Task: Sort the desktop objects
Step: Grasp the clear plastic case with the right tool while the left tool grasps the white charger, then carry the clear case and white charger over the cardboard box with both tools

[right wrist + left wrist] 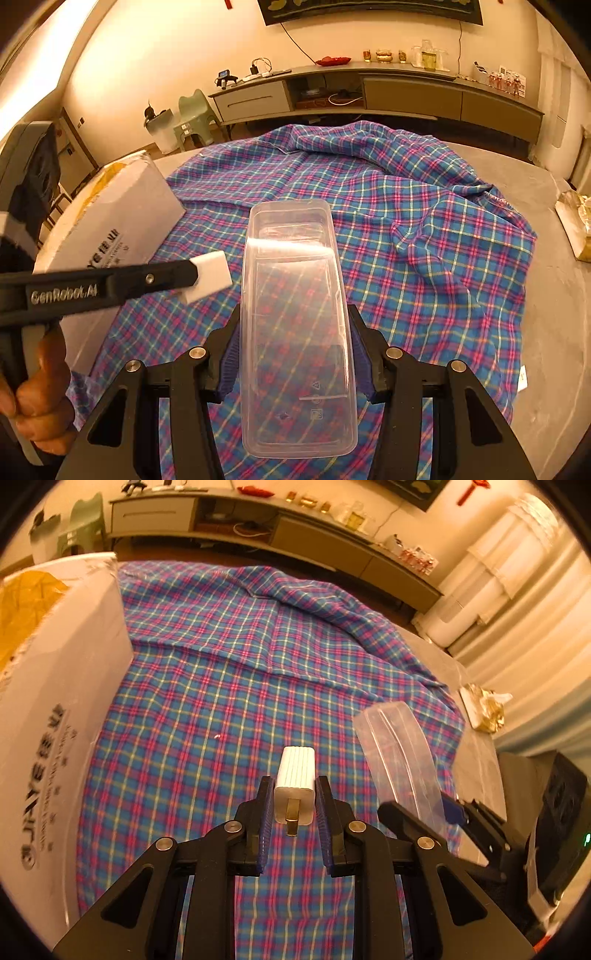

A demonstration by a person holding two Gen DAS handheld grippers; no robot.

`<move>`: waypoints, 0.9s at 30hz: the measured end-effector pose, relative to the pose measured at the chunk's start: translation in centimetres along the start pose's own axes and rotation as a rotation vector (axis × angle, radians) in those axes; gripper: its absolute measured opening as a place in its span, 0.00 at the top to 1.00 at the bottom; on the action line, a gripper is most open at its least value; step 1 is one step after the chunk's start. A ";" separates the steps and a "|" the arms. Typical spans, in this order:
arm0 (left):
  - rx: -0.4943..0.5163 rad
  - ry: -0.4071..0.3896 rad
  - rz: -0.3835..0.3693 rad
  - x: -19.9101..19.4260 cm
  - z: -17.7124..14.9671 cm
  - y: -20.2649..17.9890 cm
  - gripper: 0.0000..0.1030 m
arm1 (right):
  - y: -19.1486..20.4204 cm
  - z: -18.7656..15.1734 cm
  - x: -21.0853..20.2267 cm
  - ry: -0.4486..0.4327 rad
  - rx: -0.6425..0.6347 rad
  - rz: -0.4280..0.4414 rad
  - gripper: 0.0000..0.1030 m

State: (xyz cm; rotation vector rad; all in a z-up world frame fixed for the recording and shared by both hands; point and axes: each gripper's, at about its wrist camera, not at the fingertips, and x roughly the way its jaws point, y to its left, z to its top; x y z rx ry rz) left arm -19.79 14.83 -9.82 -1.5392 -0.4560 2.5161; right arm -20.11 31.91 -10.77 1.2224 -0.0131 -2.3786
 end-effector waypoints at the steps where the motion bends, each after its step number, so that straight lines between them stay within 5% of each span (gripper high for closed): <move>1: 0.010 -0.007 0.005 -0.6 -0.4 -0.1 0.79 | 0.2 -0.1 -0.2 -0.002 -0.001 0.002 0.49; 9: 0.047 -0.057 0.033 -4.8 -3.2 -0.1 0.79 | 2.3 -1.2 -2.1 -0.027 -0.002 0.017 0.49; 27: 0.026 -0.122 -0.039 -13.1 -8.4 4.3 0.79 | 10.3 -6.2 -7.8 -0.110 -0.020 0.036 0.49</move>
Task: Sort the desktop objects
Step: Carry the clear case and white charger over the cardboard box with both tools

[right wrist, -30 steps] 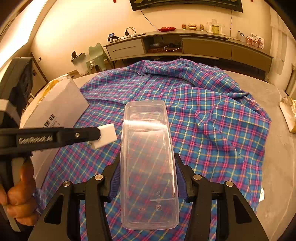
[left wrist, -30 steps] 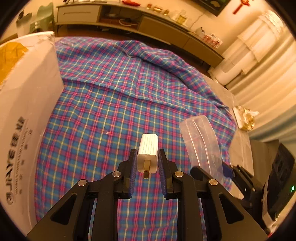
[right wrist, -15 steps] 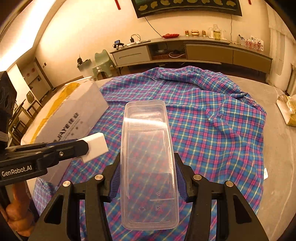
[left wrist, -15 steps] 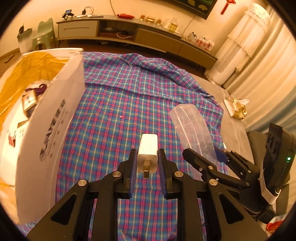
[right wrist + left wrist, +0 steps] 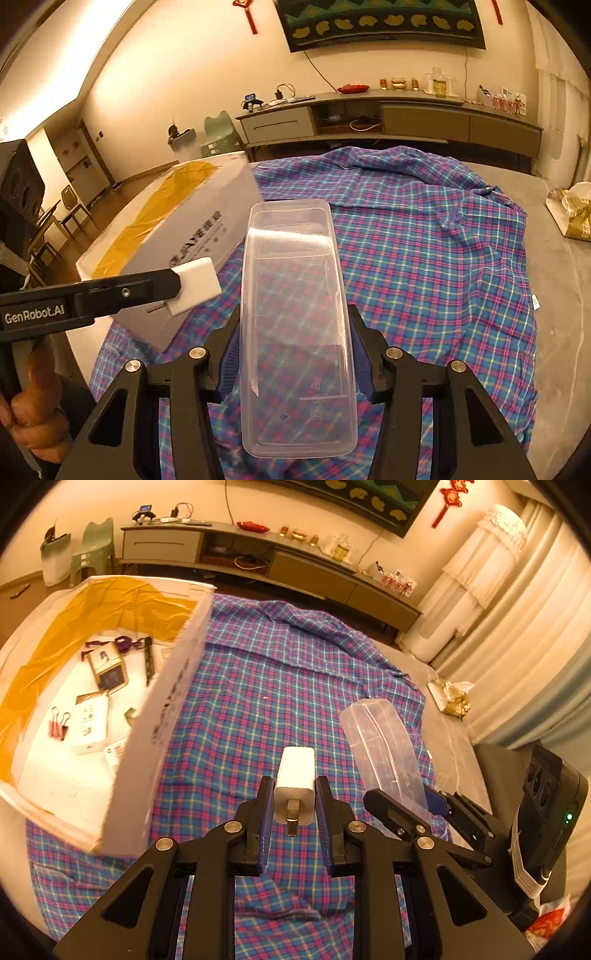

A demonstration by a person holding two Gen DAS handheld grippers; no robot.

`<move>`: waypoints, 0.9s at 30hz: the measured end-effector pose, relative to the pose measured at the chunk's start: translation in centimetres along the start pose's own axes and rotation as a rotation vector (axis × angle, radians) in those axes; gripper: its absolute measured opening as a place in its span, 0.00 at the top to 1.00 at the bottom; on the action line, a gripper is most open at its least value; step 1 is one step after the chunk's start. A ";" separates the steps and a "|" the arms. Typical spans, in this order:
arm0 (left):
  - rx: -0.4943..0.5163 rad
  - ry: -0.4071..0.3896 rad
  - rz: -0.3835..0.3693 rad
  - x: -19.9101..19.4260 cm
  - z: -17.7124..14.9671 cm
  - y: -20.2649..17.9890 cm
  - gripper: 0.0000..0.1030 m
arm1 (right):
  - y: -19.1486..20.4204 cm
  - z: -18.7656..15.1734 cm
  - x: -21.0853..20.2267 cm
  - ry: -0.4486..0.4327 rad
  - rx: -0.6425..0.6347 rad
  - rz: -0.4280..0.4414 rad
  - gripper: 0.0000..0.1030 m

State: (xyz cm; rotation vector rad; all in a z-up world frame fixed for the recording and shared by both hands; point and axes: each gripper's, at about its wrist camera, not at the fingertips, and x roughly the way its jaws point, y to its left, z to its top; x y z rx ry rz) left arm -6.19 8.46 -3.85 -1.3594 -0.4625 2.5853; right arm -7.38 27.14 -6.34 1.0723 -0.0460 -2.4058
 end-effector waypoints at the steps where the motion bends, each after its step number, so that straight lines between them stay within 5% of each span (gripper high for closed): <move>1: -0.004 -0.005 -0.005 -0.4 -0.1 0.3 0.79 | 0.6 -0.1 -0.3 -0.002 -0.006 0.001 0.49; 27: -0.060 -0.192 -0.045 -10.6 -0.6 9.4 0.79 | 13.5 3.3 -2.9 -0.034 -0.176 -0.005 0.49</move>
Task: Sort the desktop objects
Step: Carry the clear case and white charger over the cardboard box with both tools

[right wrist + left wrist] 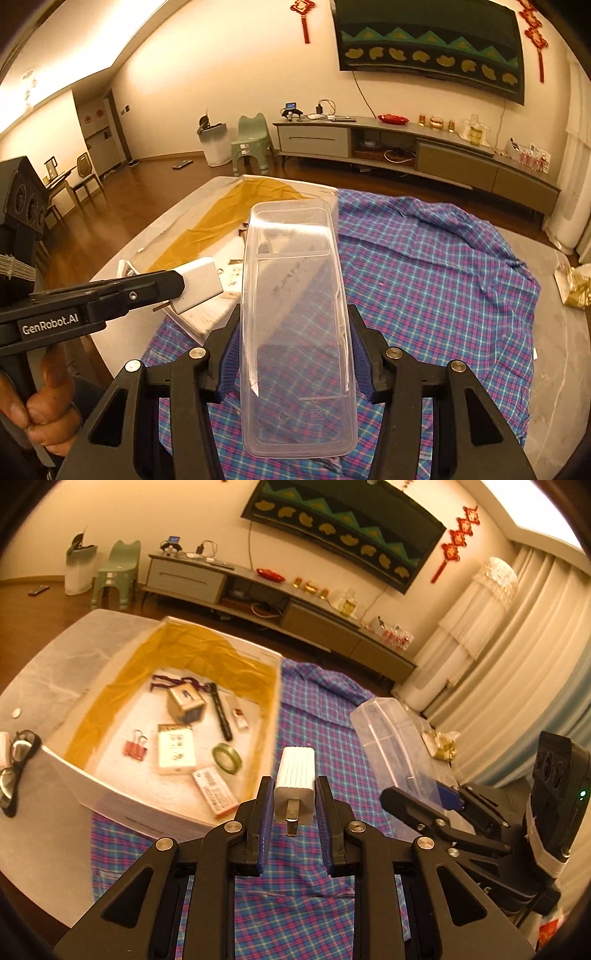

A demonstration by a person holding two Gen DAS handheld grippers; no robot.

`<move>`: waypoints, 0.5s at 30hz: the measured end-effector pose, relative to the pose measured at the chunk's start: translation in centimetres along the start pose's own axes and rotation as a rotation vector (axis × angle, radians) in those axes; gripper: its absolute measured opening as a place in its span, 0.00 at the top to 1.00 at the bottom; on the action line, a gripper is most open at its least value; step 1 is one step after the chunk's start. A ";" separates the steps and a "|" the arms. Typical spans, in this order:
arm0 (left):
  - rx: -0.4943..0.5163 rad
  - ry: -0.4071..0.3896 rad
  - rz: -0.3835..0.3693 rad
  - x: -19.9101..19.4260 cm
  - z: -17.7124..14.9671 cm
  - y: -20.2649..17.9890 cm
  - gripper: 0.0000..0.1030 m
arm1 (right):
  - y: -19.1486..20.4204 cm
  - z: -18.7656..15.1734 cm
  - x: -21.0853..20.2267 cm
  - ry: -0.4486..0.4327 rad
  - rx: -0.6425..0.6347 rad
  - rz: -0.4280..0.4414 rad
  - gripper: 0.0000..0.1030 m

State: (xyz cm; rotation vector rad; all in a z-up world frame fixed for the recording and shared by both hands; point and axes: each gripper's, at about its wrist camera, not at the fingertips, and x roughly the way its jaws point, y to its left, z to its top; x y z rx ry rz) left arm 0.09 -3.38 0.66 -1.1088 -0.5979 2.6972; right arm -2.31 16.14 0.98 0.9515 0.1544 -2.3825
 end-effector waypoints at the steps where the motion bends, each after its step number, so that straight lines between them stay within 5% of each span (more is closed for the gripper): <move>1: -0.006 -0.005 0.000 -0.2 0.2 0.5 0.79 | 0.5 0.3 0.0 -0.001 -0.006 0.003 0.49; 15: -0.102 -0.057 0.033 -1.5 2.5 7.5 0.79 | 5.7 3.8 2.1 0.016 -0.105 0.013 0.49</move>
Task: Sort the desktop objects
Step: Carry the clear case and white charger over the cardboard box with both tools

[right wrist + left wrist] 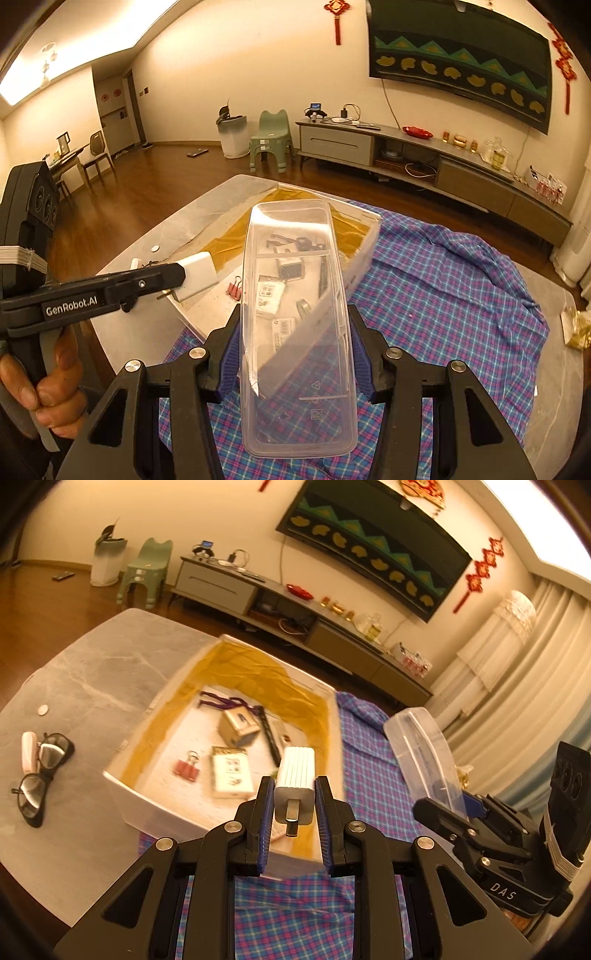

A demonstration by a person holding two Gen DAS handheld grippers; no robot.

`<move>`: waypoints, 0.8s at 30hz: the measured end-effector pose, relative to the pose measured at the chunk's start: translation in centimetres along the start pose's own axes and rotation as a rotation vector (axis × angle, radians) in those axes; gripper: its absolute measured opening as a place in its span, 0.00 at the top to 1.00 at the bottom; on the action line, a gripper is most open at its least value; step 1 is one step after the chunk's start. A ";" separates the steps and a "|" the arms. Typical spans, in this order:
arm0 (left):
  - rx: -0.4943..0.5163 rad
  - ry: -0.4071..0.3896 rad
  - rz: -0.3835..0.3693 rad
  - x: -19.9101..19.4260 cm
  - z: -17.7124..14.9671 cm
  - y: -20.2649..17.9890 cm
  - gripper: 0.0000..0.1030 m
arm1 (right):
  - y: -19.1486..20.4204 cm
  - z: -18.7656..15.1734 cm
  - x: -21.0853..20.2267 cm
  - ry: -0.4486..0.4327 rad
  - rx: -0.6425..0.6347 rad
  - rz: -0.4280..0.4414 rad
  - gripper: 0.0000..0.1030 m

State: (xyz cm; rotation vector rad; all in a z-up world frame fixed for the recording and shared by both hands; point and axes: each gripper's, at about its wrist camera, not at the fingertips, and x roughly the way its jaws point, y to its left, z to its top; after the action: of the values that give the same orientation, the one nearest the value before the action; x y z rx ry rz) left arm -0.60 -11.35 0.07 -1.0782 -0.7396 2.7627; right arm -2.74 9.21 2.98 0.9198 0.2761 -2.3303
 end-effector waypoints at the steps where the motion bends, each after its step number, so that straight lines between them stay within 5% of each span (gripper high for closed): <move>1: -0.010 -0.004 0.003 0.0 0.3 0.6 0.79 | 0.2 0.3 0.3 0.002 -0.005 0.001 0.49; 13: -0.094 0.007 0.047 3.4 3.7 4.7 0.79 | 1.3 3.4 4.6 0.054 -0.075 -0.004 0.49; 24: -0.053 0.100 0.137 9.1 5.8 5.9 0.79 | 0.8 5.6 11.4 0.150 -0.138 -0.017 0.49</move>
State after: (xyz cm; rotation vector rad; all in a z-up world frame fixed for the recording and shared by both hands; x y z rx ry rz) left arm -10.73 -16.62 -4.59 -1.3136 -0.7576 2.7889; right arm -11.83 1.09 -0.60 1.0283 0.5016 -2.2296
